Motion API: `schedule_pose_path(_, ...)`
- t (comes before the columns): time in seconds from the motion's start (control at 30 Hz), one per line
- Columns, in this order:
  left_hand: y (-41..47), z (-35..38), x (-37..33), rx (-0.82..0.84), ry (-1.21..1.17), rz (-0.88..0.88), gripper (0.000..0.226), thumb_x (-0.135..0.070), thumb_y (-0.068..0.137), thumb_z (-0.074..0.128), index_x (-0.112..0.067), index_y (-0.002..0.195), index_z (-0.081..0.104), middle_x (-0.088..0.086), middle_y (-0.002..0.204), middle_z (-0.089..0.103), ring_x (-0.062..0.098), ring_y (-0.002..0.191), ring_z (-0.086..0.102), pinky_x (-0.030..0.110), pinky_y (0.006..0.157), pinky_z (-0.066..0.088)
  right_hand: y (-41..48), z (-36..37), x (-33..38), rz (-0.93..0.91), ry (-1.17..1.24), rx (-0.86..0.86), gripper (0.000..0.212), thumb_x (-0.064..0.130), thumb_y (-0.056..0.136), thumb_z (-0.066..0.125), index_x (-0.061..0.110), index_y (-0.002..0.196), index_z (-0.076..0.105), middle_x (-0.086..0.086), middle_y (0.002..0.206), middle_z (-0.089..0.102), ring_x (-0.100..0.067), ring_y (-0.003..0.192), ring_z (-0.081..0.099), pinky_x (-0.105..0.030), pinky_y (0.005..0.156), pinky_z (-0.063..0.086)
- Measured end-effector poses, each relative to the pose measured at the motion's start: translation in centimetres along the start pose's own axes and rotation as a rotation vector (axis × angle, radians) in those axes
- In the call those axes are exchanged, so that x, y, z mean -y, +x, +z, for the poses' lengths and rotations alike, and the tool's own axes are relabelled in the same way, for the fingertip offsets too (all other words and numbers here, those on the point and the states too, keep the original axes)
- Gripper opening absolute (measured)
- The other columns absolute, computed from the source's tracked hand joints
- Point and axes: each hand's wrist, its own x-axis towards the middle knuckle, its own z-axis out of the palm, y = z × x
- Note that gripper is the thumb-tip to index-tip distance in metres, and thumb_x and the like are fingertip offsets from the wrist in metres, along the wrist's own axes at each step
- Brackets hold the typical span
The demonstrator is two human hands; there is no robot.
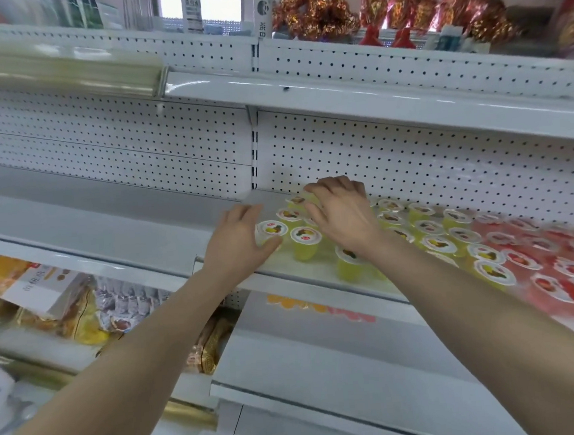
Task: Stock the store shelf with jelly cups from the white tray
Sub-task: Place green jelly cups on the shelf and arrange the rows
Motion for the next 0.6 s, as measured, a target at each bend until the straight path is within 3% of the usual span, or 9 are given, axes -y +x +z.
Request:
schedule_pose_path(0.17,-3.2,-1.9,-2.9,-0.108,0.028,0.198,0.061,-0.038,0.087,0.068,-0.012,0.138,0.049,0.01,0.131,0.052,0.031,0.122,0.046,0.041,0.089,0.047,-5.6,-3.0,0.9,-0.053,-0.119,-0.1,0.044,0.045,0.096,0.042,0.017,0.123,0.063,-0.004,0.114,0.066,-0.029,0.105,0.057,-0.043,0.087,0.039)
schedule_pose_path(0.3,-7.3,-2.4,-5.8,-0.12,0.06,0.338,0.061,-0.038,0.084,0.07,-0.011,0.136,0.051,0.01,0.129,0.054,0.031,0.119,0.048,0.042,0.097,0.043,-11.8,-6.1,1.7,-0.059,-0.187,-0.109,0.046,0.043,0.093,0.046,0.015,0.127,0.061,-0.005,0.114,0.067,-0.03,0.106,0.058,-0.043,0.088,0.038)
schedule_pose_path(0.4,-10.9,-2.0,-8.0,-0.109,0.042,0.402,0.062,-0.038,0.084,0.07,-0.012,0.137,0.051,0.01,0.128,0.055,0.031,0.118,0.048,0.042,0.1,0.041,-17.4,-8.4,2.0,-0.029,-0.242,-0.07,0.049,0.043,0.093,0.046,0.015,0.132,0.058,-0.006,0.117,0.065,-0.031,0.107,0.056,-0.042,0.089,0.033)
schedule_pose_path(0.6,-17.4,0.0,-14.2,-0.006,-0.049,0.49,0.065,-0.036,0.079,0.075,-0.011,0.135,0.053,0.011,0.126,0.056,0.033,0.115,0.049,0.042,0.099,0.041,-28.9,-13.2,1.1,0.078,-0.315,0.041,0.05,0.044,0.094,0.045,0.013,0.131,0.057,-0.007,0.115,0.065,-0.033,0.105,0.057,-0.047,0.09,0.041)
